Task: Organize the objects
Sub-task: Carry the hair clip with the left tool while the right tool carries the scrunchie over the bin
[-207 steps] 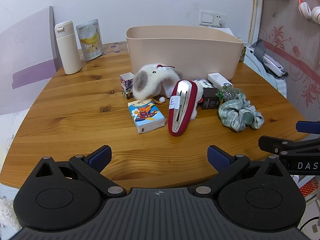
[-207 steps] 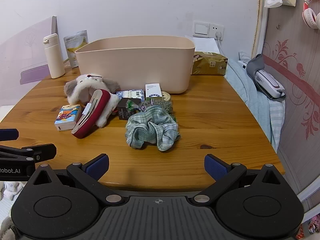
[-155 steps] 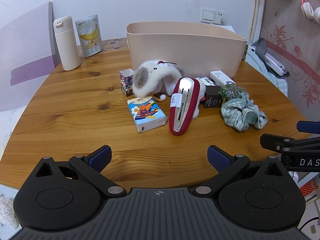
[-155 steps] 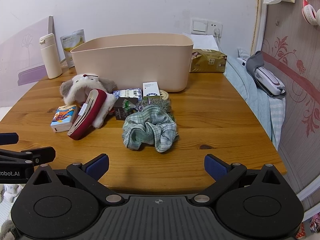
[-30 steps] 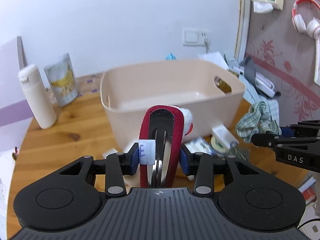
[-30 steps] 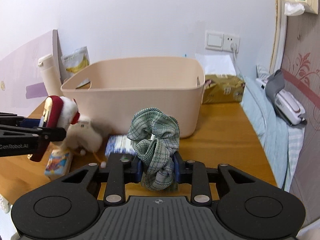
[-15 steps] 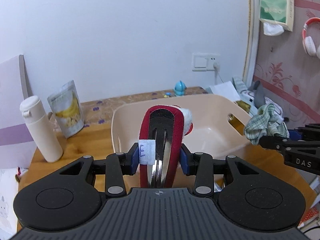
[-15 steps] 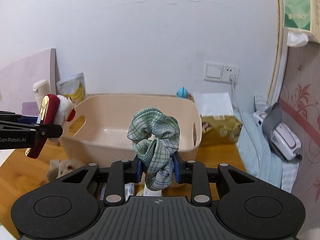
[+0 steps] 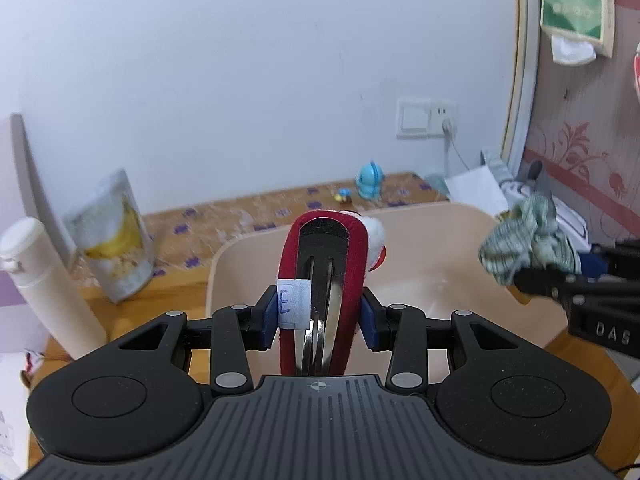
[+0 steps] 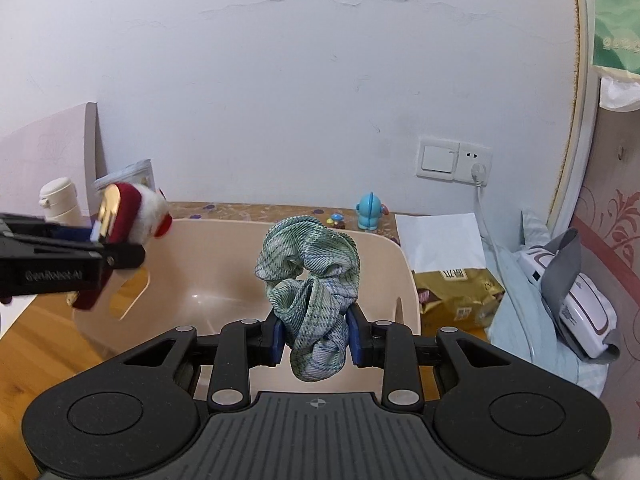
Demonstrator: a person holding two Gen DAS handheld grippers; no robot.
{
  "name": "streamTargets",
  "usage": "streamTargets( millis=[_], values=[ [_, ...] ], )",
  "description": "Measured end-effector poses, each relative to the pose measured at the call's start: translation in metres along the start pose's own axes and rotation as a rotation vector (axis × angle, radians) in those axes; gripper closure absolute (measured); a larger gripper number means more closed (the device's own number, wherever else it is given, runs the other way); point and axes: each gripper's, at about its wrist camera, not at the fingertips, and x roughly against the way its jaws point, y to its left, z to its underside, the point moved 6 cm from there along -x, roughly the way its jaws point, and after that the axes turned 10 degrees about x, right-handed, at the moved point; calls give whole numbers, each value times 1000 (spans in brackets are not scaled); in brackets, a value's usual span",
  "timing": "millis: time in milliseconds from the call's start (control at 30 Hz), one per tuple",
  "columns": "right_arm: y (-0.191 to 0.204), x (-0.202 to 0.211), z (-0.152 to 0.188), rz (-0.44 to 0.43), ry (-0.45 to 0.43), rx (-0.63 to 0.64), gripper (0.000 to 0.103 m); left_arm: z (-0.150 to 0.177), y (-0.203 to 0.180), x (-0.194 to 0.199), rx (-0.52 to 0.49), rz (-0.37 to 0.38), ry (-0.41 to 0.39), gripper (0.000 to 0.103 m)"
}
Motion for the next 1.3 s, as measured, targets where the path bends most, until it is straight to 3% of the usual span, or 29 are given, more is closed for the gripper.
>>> streamTargets(
  millis=[400, 867, 967, 1100, 1300],
  values=[
    [0, -53, 1, -22, 93, 16, 72, 13, -1, -64, -28, -23, 129, 61],
    [17, -88, 11, -48, 216, 125, 71, 24, -1, -86, -81, -64, 259, 61],
    [19, -91, 15, -49, 236, 137, 68, 23, 1, -89, -64, -75, 278, 61],
    [18, -91, 19, -45, 254, 139, 56, 23, -1, -87, -71, -70, 282, 60],
    [13, -87, 19, -63, 247, 89, 45, 21, -2, -80, -61, -59, 252, 37]
  ],
)
